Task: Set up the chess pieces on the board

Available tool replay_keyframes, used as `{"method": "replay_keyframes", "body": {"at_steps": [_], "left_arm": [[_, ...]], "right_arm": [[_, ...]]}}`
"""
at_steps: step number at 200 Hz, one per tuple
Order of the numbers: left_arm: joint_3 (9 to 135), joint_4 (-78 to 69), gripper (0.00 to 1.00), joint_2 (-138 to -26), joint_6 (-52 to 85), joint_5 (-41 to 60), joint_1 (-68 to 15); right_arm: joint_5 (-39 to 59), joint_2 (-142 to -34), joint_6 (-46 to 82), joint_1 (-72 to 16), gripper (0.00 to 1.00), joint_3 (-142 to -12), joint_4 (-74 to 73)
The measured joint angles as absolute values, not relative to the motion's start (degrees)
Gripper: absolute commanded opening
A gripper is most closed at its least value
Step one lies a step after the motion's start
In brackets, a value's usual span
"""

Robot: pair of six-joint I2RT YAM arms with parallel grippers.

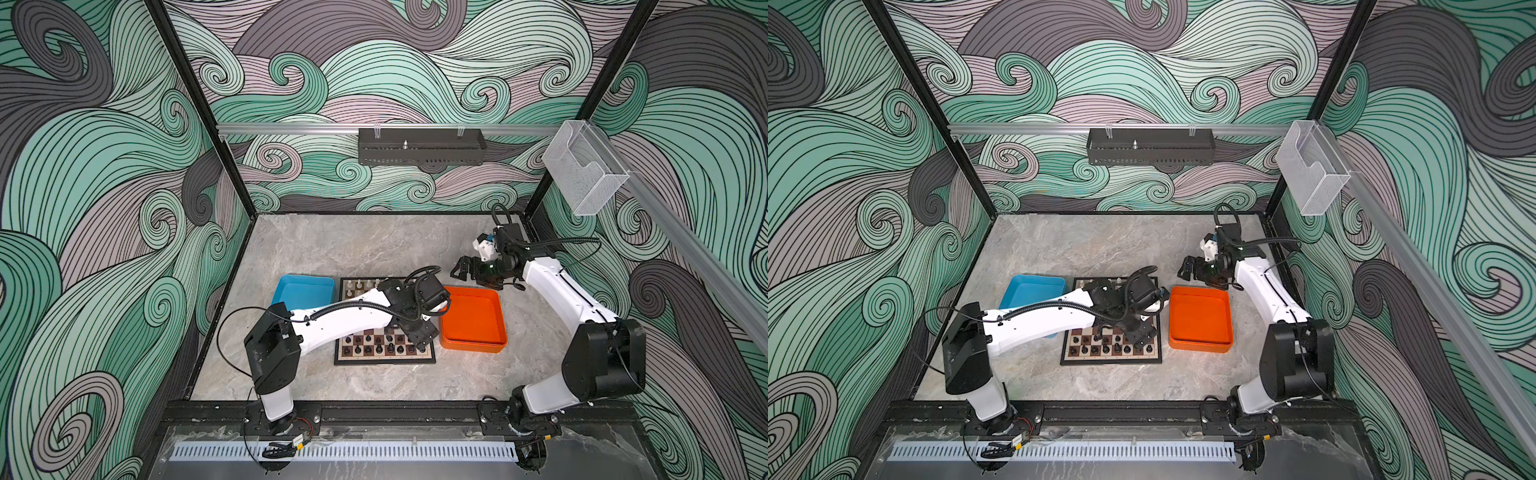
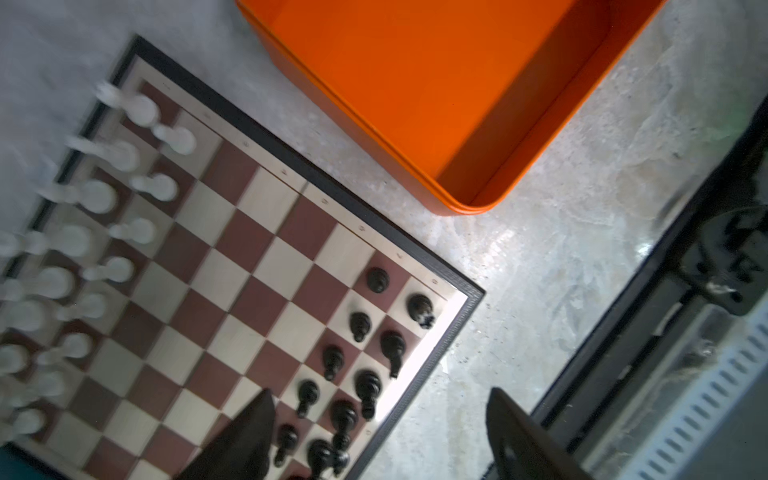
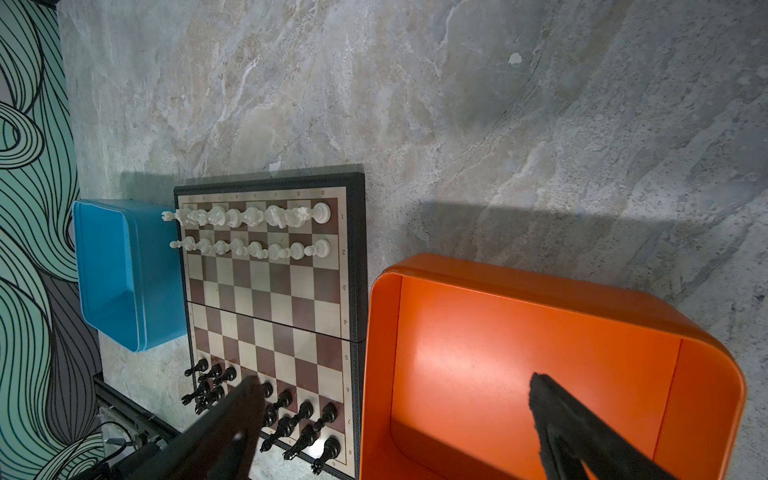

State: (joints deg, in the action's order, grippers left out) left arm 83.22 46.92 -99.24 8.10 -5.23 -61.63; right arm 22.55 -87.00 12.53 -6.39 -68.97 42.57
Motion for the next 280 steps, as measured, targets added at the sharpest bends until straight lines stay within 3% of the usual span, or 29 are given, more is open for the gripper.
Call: {"method": "replay_keyframes", "body": {"at_steps": [41, 96, 158, 229, 280], "left_arm": [[81.0, 45.7, 0.99, -93.2, 8.3, -12.8, -57.2], [74.1, 39.6, 0.99, -84.6, 8.8, -20.1, -38.3], [54.2, 17.0, 0.99, -67.9, 7.2, -31.8, -18.6], [46.8, 5.5, 0.99, -71.6, 5.0, -39.5, -12.1], [46.8, 4.8, 0.99, -77.3, 6.0, -37.1, -7.0]], "right_arm": [[22.3, -86.8, 12.5, -6.4, 1.00, -69.0, 42.6], [19.9, -86.8, 13.1, -6.4, 1.00, -69.1, 42.3], [13.9, -85.4, 15.0, -6.4, 1.00, -69.3, 39.7], [6.7, -77.9, 15.7, -5.7, 1.00, -64.4, 34.0], [3.5, -74.2, 15.2, -5.0, 1.00, -60.3, 29.6]]}}
